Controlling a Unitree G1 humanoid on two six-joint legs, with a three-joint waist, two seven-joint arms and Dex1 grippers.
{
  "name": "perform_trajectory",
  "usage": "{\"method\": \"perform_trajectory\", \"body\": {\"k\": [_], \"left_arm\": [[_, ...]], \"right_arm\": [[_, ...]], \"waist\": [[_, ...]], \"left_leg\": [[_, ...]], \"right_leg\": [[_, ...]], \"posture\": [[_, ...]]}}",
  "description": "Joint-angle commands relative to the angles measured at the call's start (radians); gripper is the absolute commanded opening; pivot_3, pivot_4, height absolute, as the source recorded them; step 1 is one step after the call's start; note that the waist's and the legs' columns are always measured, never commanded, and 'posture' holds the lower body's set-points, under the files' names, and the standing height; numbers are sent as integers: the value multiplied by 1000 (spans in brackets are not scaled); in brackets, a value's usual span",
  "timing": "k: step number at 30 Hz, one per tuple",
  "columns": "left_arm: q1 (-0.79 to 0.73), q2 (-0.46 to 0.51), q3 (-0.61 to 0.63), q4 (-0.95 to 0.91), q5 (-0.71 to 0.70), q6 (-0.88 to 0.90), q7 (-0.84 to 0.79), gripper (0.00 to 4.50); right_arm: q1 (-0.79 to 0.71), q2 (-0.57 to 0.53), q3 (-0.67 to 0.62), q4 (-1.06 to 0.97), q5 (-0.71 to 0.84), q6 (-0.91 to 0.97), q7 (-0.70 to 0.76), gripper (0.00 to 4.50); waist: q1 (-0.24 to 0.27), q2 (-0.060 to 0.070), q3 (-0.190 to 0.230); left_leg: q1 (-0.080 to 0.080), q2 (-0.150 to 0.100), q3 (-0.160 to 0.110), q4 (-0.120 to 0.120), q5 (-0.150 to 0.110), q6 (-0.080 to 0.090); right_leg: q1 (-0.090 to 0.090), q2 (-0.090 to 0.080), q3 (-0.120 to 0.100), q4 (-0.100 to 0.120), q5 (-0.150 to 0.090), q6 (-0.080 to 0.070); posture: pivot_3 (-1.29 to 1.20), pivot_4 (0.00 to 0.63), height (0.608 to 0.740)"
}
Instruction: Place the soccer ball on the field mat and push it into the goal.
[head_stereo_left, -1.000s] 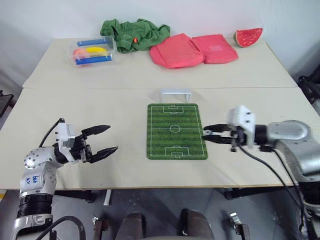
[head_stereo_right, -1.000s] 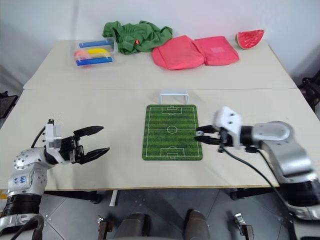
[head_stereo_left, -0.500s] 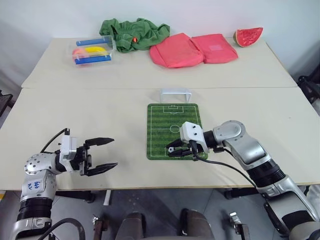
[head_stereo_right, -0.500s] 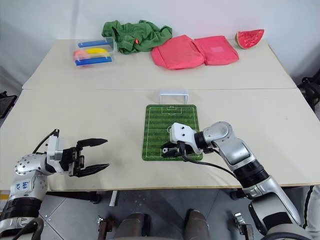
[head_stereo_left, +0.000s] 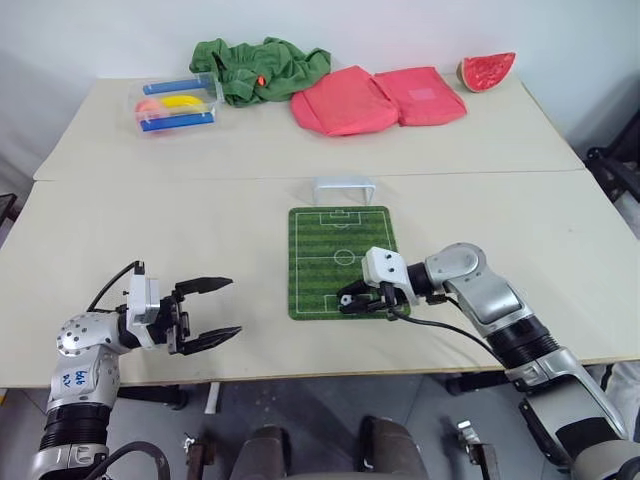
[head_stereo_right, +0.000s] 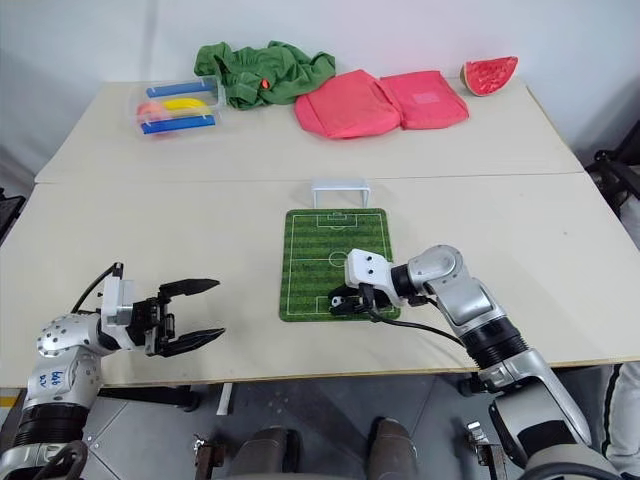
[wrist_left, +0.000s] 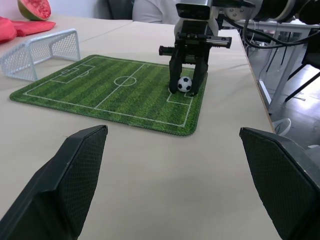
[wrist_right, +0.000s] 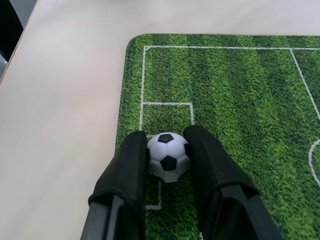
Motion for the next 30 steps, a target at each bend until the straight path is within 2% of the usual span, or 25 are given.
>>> {"method": "perform_trajectory", "body": {"k": [1, 3, 17, 24, 25, 26, 30], "left_arm": [[-8, -3, 5, -28, -13, -3, 9, 4500], [-13, -4, 3, -25, -12, -4, 12, 4500], [-49, -13, -8, -7, -9, -7, 20, 4500], [-55, -15, -7, 8, -8, -13, 18, 4500], [-55, -16, -7, 9, -9, -13, 17, 4500], [-56, -16, -8, 10, -9, -13, 15, 4500], [-60, -19, -10, 13, -14, -11, 5, 4500]], "right_arm": [[0, 5, -17, 9, -14, -13, -5, 1594], [0, 7, -18, 10, -14, -14, -7, 2197], [-18, -5, -45, -86, 21, 23, 3, 2197], [-56, -31, -123, -256, 71, 162, -41, 2197], [-46, -38, -138, -300, 95, 192, -40, 1819], [-29, -46, -148, -343, 116, 215, -37, 1629], [68, -66, -137, -445, 140, 268, -44, 205]], "waist": [[0, 0, 0], [0, 0, 0], [0, 0, 0], [1, 0, 0], [1, 0, 0], [1, 0, 0], [6, 0, 0]], "left_leg": [[0, 0, 0, 0, 0, 0], [0, 0, 0, 1, 0, 0], [0, 0, 0, 2, 0, 0], [0, 0, 0, 2, 0, 0], [0, 1, 0, 2, 0, 0], [0, 1, 0, 2, 0, 0], [0, 1, 0, 1, -1, -1]], "right_leg": [[0, 0, 0, 0, 0, 0], [0, 0, 0, 1, 0, 0], [0, 0, 0, 1, 0, 0], [0, 0, 0, 2, 0, 0], [0, 0, 0, 1, 0, 0], [0, 0, 0, 1, 0, 0], [0, 0, 0, 1, 0, 0]], "posture": [[0, 150, 740], [0, 150, 740], [0, 150, 740], [0, 150, 740], [0, 150, 740], [0, 150, 740], [0, 150, 740]]}}
